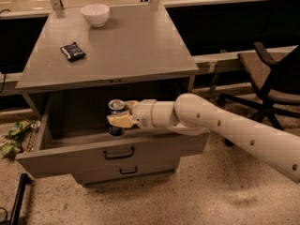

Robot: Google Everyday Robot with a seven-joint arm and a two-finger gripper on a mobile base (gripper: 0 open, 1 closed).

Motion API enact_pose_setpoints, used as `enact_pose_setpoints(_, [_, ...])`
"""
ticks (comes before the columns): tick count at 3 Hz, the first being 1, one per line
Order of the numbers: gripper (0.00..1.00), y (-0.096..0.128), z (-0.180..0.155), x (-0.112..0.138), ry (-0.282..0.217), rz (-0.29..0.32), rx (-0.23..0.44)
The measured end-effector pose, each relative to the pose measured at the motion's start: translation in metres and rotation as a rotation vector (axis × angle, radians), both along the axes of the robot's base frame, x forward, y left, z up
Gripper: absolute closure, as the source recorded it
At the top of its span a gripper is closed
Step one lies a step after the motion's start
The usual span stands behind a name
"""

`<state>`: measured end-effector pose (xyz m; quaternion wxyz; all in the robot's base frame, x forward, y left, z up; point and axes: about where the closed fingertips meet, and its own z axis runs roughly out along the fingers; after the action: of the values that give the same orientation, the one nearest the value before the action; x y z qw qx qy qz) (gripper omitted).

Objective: Place pepsi can into top drawer

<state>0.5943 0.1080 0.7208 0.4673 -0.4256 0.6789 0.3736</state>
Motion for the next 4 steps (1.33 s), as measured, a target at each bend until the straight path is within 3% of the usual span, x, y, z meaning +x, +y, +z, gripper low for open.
enact_pose_setpoints(2, [0.46, 0.023, -0.006, 0.011, -0.152, 0.091, -0.121])
enact_pose_setpoints(4, [0.01, 0.017, 0.035, -0.043, -0.208, 0.178, -0.163])
